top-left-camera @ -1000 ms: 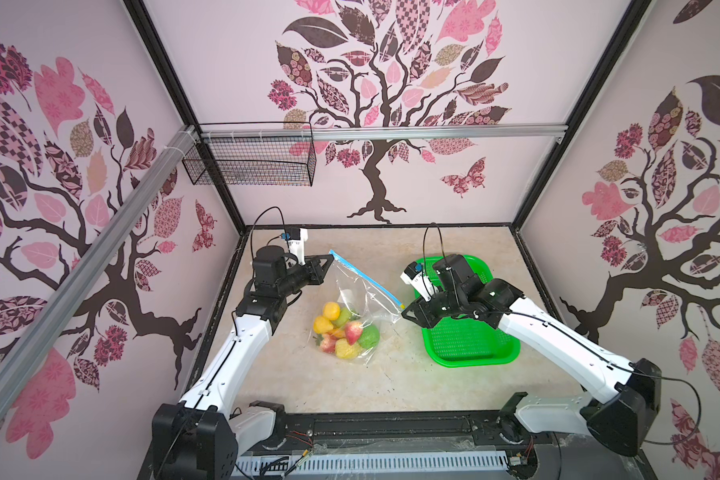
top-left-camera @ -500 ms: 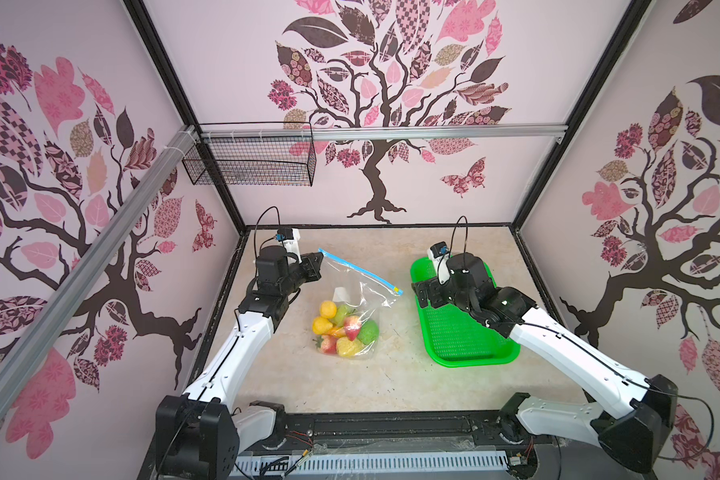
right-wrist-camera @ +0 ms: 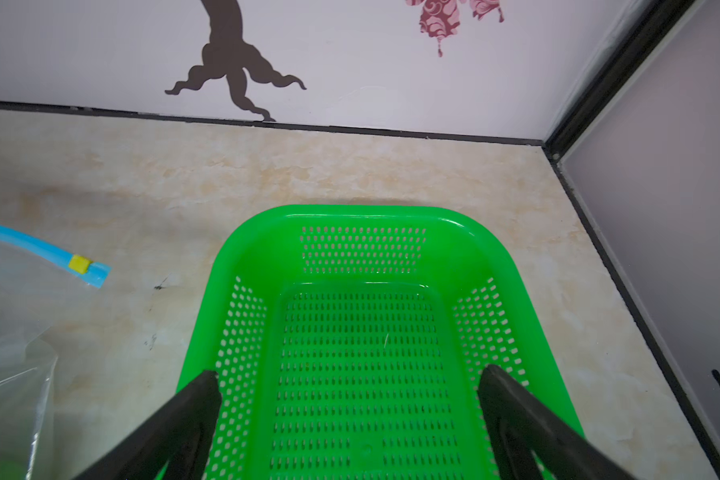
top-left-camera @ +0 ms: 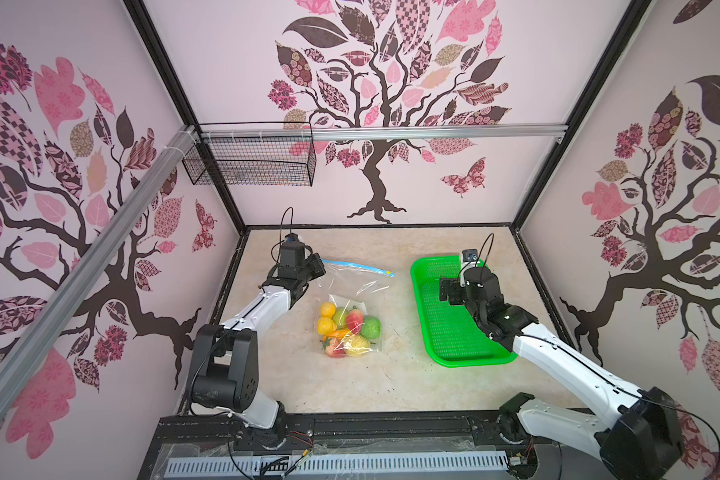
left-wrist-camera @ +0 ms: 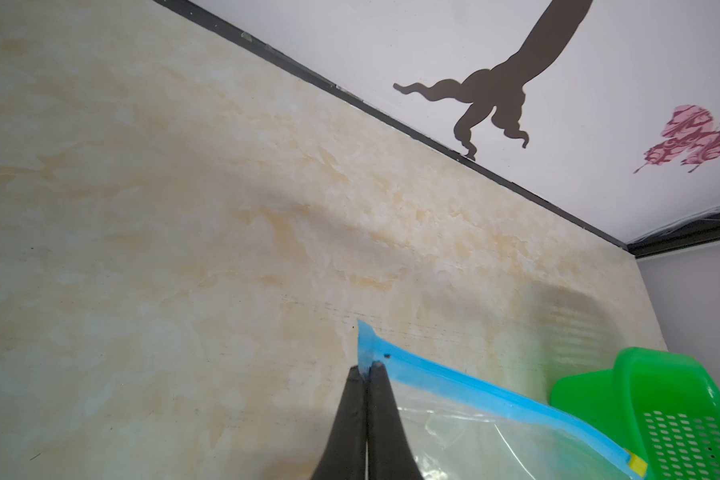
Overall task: Place the food in the zip-top bag and seal the zipper
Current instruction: 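Open both grippers to release the sealed bag onto the table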
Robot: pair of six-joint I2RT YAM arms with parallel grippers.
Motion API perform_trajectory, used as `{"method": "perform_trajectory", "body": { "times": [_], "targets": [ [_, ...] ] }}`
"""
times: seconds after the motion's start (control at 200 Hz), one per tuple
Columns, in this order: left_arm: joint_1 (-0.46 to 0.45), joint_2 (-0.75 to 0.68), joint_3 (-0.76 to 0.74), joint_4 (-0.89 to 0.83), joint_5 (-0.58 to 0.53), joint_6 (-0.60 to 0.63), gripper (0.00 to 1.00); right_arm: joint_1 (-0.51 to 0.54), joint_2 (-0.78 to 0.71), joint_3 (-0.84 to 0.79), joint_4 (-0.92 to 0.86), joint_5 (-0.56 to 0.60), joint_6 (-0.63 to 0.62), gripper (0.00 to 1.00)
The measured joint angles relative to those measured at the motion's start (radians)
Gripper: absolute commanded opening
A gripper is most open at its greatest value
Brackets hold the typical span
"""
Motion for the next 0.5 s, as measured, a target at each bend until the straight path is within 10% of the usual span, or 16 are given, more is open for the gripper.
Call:
{"method": "perform_trajectory", "body": {
  "times": [0.075,0.26,0.5],
  "targets": [
    [0.000,0.022,0.007,-0.001,-0.009,-0.007,0.12,-0.054,-0.002,-0.048,0.068,-0.014,0.000,1.00],
    [0.000,0.034,0.055,-0.034,-0.021,-0.009,0.97,-0.160,0.006,-0.192,0.282,-0.058,0.000,1.00],
    [0.000,-0.047,0.141,-0.138,-0.082,0.055,0.99,-0.185,0.120,-0.291,0.543,-0.058,-0.077,0.99]
  ]
}}
